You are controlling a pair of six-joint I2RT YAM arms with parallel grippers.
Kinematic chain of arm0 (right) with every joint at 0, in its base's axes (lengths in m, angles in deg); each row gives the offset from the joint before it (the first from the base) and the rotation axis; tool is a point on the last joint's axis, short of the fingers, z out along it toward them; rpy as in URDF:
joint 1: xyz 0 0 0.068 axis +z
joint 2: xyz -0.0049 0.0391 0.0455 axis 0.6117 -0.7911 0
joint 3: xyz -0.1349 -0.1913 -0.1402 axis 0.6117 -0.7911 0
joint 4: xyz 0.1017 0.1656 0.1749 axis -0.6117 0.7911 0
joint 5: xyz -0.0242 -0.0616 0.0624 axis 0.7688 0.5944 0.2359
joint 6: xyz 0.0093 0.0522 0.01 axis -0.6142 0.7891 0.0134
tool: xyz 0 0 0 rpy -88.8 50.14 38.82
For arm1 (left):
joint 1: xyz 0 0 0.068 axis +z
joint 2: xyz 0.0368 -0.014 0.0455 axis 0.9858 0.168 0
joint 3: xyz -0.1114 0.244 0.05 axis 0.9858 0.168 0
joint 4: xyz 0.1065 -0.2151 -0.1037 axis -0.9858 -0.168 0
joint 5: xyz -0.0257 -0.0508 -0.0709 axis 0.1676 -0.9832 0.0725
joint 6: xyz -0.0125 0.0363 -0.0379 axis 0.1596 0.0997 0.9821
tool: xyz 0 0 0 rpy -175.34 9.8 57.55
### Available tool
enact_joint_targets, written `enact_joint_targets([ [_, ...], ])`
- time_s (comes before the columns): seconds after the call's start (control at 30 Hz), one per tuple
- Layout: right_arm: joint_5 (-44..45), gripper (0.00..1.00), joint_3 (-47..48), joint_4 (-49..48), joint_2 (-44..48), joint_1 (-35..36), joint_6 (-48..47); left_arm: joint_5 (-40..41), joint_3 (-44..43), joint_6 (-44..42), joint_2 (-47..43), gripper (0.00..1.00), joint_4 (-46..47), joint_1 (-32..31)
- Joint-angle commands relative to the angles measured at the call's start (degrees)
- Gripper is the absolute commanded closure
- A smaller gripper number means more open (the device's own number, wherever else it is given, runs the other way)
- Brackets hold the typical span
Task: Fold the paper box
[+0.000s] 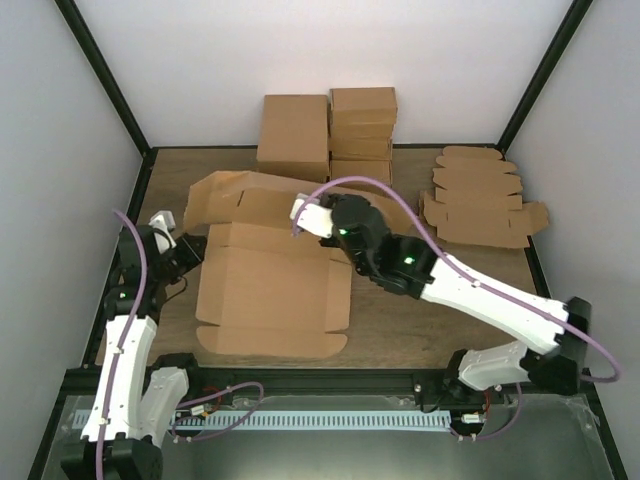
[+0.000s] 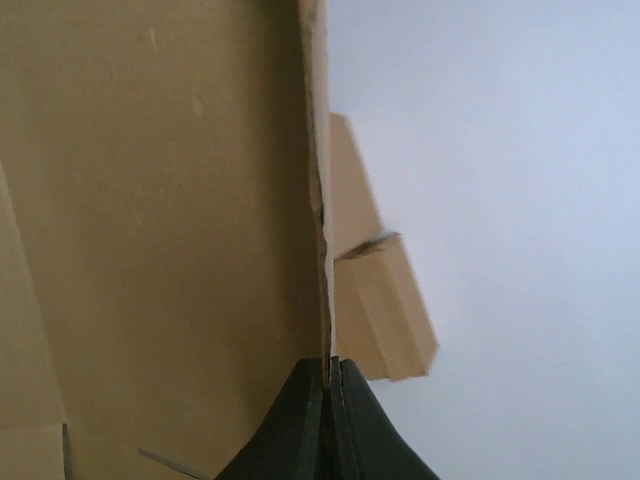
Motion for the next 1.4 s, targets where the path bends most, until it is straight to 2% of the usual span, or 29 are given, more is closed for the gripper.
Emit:
enact_joint_targets([
  [0.0, -3.77, 0.99, -2.89, -2.74, -5.71, 0.27, -0.38, 1.81, -3.73, -3.03, -0.87, 0.92, -2.97, -0.19],
  [0.23, -0.62, 0.99, -11.79, -18.02, -8.95, 0.25, -7.10, 3.99, -6.49, -4.68, 0.01, 0.90, -6.25, -0.17],
  [0.37, -1.21, 0.99, -11.08, -16.86, -11.84, 0.27, -4.14, 3.73, -6.44, -4.85, -0.25, 0.88, -5.90, -0.16],
  [0.53, -3.38, 0.99, -12.18, -14.14, -13.16, 0.73, -0.20, 0.23, -8.80, -8.82, 0.38, 0.80, -4.47, -0.12],
  [0.67, -3.90, 0.98, -13.18, -12.45, -12.55, 1.03, 2.80, 0.49, -11.68, -11.67, 4.20, 0.74, -4.15, -0.11],
  [0.83, -5.27, 0.96, -14.88, -11.29, -11.27, 1.54, 5.31, -3.25, -14.64, -14.20, 10.55, 0.58, -1.34, -0.18],
  [0.97, -7.07, 0.95, -15.09, -9.30, -11.14, 1.66, 7.09, -8.81, -15.58, -15.86, 15.84, 0.30, 0.91, -0.73],
  [1.07, -7.93, 0.95, -15.40, -9.05, -10.93, 1.76, 7.87, -7.75, -17.16, -18.02, 19.02, 0.18, 0.92, -3.52],
  [1.2, -11.85, 0.93, -15.78, -9.12, -10.02, 1.74, 9.19, -5.26, -20.88, -20.88, 24.30, 0.10, -1.07, -7.23],
  [1.37, -14.77, 0.92, -16.21, -8.80, -9.92, 1.76, 11.26, -2.96, -24.38, -23.71, 28.69, 0.09, -3.00, -10.09],
])
